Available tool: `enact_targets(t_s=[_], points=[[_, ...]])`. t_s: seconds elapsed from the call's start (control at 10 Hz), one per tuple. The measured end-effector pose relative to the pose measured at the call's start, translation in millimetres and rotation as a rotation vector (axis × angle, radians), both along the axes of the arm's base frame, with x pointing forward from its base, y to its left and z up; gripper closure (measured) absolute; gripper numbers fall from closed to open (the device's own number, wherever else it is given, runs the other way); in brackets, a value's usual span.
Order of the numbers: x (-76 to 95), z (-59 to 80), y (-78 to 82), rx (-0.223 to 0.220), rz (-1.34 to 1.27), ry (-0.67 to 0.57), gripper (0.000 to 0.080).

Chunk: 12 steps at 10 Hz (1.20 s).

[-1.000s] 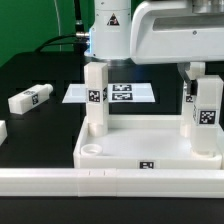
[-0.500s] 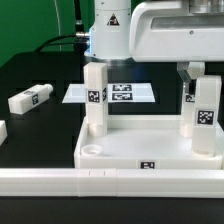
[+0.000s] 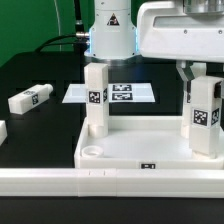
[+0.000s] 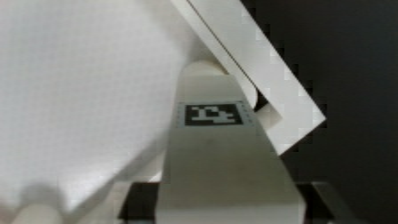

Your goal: Assemble desk

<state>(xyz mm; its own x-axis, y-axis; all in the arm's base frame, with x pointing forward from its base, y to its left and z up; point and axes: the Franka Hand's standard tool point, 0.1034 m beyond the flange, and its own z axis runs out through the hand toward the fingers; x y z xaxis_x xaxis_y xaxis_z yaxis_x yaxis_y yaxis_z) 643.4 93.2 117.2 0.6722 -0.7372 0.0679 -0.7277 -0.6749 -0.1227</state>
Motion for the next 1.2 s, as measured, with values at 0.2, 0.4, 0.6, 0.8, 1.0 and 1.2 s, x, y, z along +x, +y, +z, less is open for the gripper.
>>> enact_targets(t_s=[0.2, 0.4, 0.6, 0.8, 1.0, 1.2], points=[[1.3, -0.2, -0.1, 0.032, -0.2, -0.003, 0.0509], [3.2, -0.3, -0.1, 0.055, -0.357, -0.009, 0.0509], [3.3, -0.4, -0.4, 0.059, -0.388, -0.008, 0.0509], [3.2, -0.8, -0.6, 0.051, -0.34, -0.008, 0.0248], [5.4, 0.6, 1.5, 0.029, -0.202, 0.005, 0.018], [7.7, -2.1, 4.4, -0.005, -0.027, 0.002, 0.0151]])
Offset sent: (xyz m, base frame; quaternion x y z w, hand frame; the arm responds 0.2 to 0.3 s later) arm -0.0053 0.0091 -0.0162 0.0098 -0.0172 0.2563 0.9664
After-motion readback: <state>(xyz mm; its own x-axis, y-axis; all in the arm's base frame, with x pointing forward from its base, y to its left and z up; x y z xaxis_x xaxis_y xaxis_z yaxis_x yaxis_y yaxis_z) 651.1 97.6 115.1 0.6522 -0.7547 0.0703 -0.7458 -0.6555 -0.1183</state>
